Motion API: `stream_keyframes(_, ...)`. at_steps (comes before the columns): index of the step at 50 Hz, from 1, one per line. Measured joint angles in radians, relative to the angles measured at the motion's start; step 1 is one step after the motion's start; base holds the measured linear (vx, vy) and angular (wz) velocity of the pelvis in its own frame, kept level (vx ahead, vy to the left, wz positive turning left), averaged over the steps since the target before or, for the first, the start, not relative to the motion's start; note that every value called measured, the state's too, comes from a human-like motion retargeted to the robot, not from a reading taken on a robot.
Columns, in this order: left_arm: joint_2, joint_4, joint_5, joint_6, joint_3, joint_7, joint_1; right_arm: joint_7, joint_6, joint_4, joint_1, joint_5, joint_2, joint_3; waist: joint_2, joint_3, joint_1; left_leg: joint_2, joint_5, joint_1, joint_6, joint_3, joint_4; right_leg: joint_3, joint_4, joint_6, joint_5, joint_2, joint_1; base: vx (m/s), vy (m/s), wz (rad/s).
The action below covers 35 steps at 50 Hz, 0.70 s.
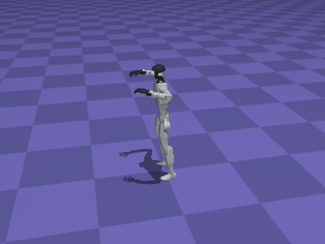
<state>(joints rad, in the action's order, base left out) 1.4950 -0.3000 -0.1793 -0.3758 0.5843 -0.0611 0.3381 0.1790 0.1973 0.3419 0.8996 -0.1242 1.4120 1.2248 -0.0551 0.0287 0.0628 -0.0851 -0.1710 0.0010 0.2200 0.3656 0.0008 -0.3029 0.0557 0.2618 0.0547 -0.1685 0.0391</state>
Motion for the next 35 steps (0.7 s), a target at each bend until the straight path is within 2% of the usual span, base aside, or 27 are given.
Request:
stream_keyframes(17, 0.006, 0.013, 0.011, -0.007, 0.137, 0.029, 0.102, -0.027, 0.010, -0.010, 0.047, -0.001, -0.023, 0.072, -0.004, -0.006, 0.010, -0.012, 0.003, -0.004, 0.002, 0.013, -0.002, 0.010, -0.008, 0.000, -0.003, 0.015, 0.010, 0.00, 0.00, 0.00)
stream_keyframes(23, -0.019, 0.000, 0.030, -0.038, 0.144, 0.087, 0.109, -0.048, 0.016, 0.013, 0.000, -0.027, -0.049, 0.033, -0.007, -0.005, 0.007, -0.014, 0.004, -0.003, 0.001, 0.016, -0.003, 0.011, -0.009, 0.000, -0.004, 0.018, 0.010, 0.00, 0.00, 0.00)
stream_keyframes(28, -0.065, -0.007, 0.039, -0.068, 0.052, 0.150, 0.076, -0.089, 0.033, 0.029, -0.099, -0.073, -0.100, -0.119, -0.009, -0.007, 0.008, -0.015, 0.002, 0.000, 0.000, 0.020, -0.003, 0.013, -0.008, 0.000, -0.003, 0.019, 0.009, 0.00, 0.00, 0.00)
stream_keyframes(35, -0.212, -0.003, 0.020, -0.079, -0.220, 0.151, -0.055, -0.111, 0.054, 0.078, -0.262, -0.127, -0.271, -0.531, -0.024, -0.019, 0.021, -0.013, -0.006, 0.007, -0.007, 0.025, 0.002, 0.017, -0.004, 0.000, 0.003, 0.016, 0.005, 0.00, 0.00, 0.00)
